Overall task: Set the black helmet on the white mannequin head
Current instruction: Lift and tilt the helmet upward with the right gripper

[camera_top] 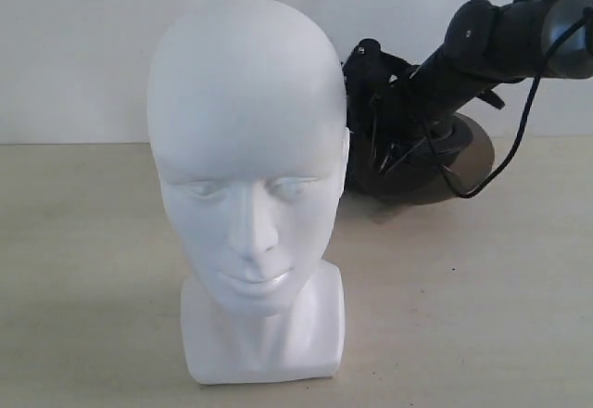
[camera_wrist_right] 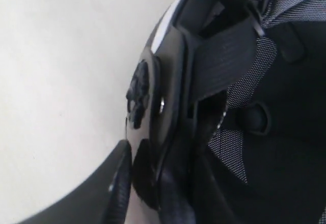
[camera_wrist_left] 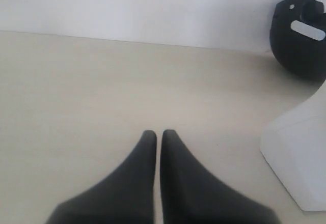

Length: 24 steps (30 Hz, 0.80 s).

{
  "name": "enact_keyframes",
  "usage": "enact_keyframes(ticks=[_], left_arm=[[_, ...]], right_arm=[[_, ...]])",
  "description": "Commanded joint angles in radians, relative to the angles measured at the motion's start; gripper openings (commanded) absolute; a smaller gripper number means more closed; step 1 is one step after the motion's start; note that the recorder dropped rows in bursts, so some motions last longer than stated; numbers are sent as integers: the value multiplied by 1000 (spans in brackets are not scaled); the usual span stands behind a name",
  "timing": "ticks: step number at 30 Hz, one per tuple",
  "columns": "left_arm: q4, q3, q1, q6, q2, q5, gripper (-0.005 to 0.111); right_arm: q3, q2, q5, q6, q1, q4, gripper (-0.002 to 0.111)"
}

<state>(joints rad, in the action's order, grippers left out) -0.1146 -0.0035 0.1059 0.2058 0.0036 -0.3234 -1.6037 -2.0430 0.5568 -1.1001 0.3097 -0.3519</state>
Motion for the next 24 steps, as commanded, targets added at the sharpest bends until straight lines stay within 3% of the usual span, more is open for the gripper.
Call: enact_keyframes(ticks=[1,4,12,24], left_arm=[[-2,4,-3,-4,-4,1,4],[-2,4,-3,-4,-4,1,4],[-2,4,-3,-4,-4,1,4],[-2,4,-3,-4,-4,1,4]], right_arm=[[-13,77,103,207,-10,162,0],[-13,144,146,298,-10,164,0],[2,208,503,492,-10,186,0],[237,397,508,577,-8,175,0]])
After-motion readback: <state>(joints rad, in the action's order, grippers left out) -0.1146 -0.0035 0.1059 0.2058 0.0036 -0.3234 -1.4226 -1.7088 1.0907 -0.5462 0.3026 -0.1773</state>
